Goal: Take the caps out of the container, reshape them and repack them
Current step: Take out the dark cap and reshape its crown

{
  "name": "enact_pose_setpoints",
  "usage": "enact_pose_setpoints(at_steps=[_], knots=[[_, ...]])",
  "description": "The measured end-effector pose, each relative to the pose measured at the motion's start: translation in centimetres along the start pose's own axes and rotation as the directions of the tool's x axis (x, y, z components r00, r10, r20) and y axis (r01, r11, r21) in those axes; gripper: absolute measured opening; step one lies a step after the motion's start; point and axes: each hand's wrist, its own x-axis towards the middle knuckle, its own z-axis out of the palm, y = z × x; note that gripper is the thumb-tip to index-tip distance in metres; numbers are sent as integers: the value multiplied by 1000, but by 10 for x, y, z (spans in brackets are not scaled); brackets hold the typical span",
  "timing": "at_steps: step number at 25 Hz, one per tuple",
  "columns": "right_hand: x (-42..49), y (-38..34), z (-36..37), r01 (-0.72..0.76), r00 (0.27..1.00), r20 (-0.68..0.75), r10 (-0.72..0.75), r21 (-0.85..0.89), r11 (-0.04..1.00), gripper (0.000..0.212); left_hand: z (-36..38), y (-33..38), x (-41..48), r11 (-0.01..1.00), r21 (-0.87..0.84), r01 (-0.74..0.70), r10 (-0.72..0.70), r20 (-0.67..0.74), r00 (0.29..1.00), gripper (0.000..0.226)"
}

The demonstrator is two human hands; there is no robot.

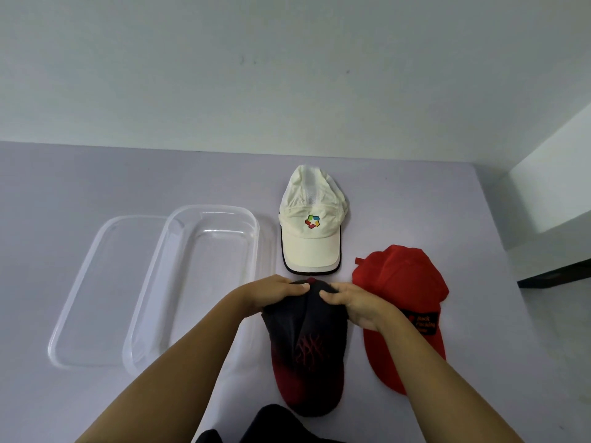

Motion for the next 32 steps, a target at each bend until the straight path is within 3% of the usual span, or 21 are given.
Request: enact_pose_setpoints(at_steps=[2,7,12,14,20,23,26,30,32], knots=[[-2,2,0,2,1000,-9,-1,81,997,19,-4,2,2,999,41,-31,32,-19,999,46],[0,-1,1,4,997,-71,6,127,992,35,-3,7,4,993,-22,-117,115,-56,992,44],[13,0,5,-55,950,-307,-56,-341,939,41,10,3,18,918,397,-15,141,-289,947,56],[16,0,5,-86,935,-347,-74,-426,901,49,14,0,22,872,488,20,173,-347,922,53],[7,-3,1,-146,930,-363,-63,-521,841,48,19,5,16,889,457,-11,241,-448,861,38],[-11,-12,1,-71,913,-360,-189,-599,797,34,19,8,-8,886,456,-83,349,-538,767,30],[-35,-6,2,-19,868,-380,-321,-670,742,33,24,-9,-38,868,493,-58,397,-619,677,31],[-40,21,8,-68,889,-378,-259,-667,742,40,38,-31,-46,884,466,43,248,-546,800,20],[-32,27,10,-80,863,-435,-257,-620,780,39,46,-32,-35,856,511,70,249,-529,812,17]])
